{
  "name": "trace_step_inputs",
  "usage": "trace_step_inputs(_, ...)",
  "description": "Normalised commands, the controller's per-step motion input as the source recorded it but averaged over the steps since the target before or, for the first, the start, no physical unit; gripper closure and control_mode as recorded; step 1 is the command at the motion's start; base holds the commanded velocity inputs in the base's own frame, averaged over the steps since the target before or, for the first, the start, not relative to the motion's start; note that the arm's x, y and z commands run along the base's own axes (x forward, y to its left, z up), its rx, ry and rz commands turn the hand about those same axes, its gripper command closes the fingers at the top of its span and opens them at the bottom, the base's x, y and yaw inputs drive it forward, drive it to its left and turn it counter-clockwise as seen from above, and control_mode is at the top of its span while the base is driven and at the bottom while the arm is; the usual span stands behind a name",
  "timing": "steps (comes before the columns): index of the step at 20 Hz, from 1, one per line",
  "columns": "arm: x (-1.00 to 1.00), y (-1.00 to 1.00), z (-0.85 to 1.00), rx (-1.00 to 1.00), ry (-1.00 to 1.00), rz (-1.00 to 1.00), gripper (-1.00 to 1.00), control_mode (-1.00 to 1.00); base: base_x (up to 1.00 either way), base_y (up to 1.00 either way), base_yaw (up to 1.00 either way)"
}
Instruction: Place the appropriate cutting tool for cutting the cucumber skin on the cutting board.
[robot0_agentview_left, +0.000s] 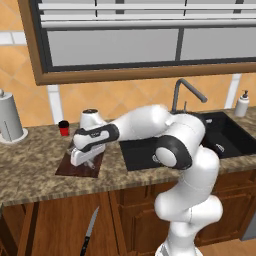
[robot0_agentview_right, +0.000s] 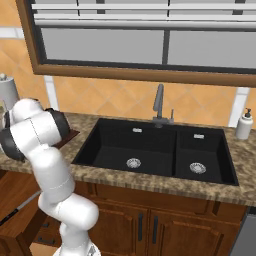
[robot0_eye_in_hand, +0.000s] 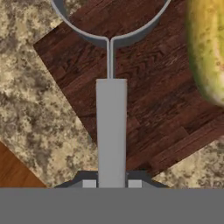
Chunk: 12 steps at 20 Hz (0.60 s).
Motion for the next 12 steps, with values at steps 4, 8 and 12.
trace_step_inputs(4, 0.19, 0.11, -0.23, 0.03, 0.0, 0.0, 1.0, -1.0, 0.0, 0.0, 0.0)
trace_step_inputs(8, 0.08, 0.2, -0.28, 0.02, 0.0, 0.0, 1.0, -1.0, 0.0, 0.0, 0.0)
trace_step_inputs(12, 0.01, 0.17, -0.35, 0.01, 0.0, 0.0, -1.0, -1.0, 0.0, 0.0, 0.0)
